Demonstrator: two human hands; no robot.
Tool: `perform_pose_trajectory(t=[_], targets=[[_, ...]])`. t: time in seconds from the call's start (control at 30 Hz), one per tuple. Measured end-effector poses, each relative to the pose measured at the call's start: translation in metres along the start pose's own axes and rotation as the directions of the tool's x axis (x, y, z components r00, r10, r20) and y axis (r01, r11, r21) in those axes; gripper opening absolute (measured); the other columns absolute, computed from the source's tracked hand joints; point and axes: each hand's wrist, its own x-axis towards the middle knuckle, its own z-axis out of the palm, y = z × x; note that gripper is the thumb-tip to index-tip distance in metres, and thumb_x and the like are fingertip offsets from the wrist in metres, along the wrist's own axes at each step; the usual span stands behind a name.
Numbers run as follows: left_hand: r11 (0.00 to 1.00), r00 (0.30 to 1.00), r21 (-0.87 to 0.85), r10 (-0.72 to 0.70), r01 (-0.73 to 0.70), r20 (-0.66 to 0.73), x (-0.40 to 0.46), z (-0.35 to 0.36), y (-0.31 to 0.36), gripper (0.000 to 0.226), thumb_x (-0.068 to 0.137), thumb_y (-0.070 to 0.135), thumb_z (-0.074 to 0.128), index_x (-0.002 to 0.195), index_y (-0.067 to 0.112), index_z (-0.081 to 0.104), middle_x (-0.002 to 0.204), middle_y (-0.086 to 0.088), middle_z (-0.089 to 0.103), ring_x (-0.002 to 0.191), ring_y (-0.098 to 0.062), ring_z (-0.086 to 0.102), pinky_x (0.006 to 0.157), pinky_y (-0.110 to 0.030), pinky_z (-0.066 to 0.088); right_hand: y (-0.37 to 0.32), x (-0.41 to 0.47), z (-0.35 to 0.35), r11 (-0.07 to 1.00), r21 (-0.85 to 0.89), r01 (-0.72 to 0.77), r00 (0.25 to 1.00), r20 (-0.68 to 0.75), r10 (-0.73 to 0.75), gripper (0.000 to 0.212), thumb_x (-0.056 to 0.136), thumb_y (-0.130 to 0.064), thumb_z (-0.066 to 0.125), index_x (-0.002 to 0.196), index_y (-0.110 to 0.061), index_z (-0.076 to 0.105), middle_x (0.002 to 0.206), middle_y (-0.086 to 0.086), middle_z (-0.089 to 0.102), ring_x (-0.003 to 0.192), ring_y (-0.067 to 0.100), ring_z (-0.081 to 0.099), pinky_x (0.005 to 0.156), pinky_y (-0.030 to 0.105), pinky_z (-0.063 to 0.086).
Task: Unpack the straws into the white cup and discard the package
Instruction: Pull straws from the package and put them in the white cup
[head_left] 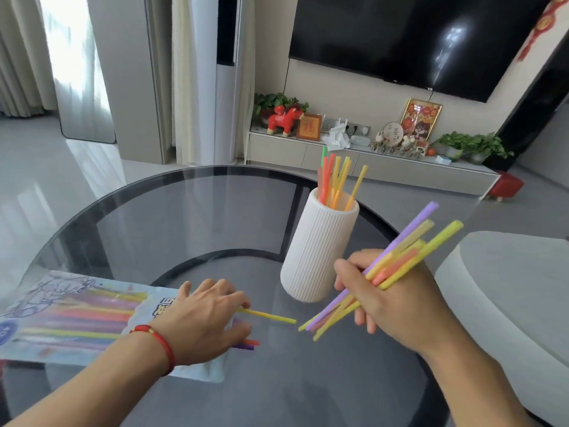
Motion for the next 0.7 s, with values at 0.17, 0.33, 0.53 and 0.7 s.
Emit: perform_pose_trajectory(t=[0.17, 0.33, 0.53, 0.7], targets=[[0.999, 1.0, 0.032, 0.001, -0.001, -0.004, -0.002, 0.0, 0.003, 0.035, 0.094, 0.06, 0.039, 0.123, 0.043, 0.05, 0.127, 0.015, 0.045, 0.118, -0.013, 0.043, 0.11, -0.048, 0.032, 0.012, 0.007, 0.02, 0.992, -0.001, -0.123, 0.982, 0.141, 0.122, 0.046, 0.102, -0.035, 0.061, 0.065, -0.009, 0.068, 0.05, 0.015, 0.067, 0.041, 0.026, 0.067, 0.051, 0.032, 0.06], [1.0, 0.999, 0.015, -0.011, 0.011, -0.036, -0.001, 0.002, 0.005, 0.032, 0.095, 0.052, 0.041, 0.123, 0.042, 0.052, 0.125, 0.012, 0.048, 0.115, -0.015, 0.045, 0.109, -0.047, 0.034, 0.022, 0.0, 0.018, 0.99, 0.036, -0.14, 0.979, 0.155, 0.132, 0.053, 0.1, -0.054, 0.061, 0.066, -0.014, 0.069, 0.046, 0.012, 0.065, 0.037, 0.023, 0.063, 0.055, 0.036, 0.062], [1.0, 0.999, 0.015, -0.017, 0.018, -0.031, 0.001, 0.006, 0.003, 0.035, 0.094, 0.052, 0.039, 0.124, 0.041, 0.051, 0.126, 0.012, 0.048, 0.113, -0.015, 0.045, 0.109, -0.047, 0.035, 0.021, -0.002, -0.002, 0.935, 0.347, -0.069, 0.987, -0.11, 0.114, 0.054, 0.102, -0.056, 0.057, 0.071, -0.017, 0.078, 0.043, 0.013, 0.061, 0.03, 0.02, 0.049, 0.038, 0.025, 0.045], [1.0, 0.999, -0.004, -0.018, 0.018, -0.03, 0.003, 0.005, 0.003, 0.04, 0.093, 0.057, 0.037, 0.126, 0.041, 0.05, 0.127, 0.012, 0.049, 0.114, -0.013, 0.044, 0.11, -0.046, 0.035, 0.001, 0.023, -0.035, 0.739, 0.658, 0.146, 0.922, -0.362, 0.14, 0.051, 0.104, -0.042, 0.055, 0.072, -0.011, 0.079, 0.049, 0.009, 0.063, 0.033, 0.018, 0.054, 0.032, 0.018, 0.036]])
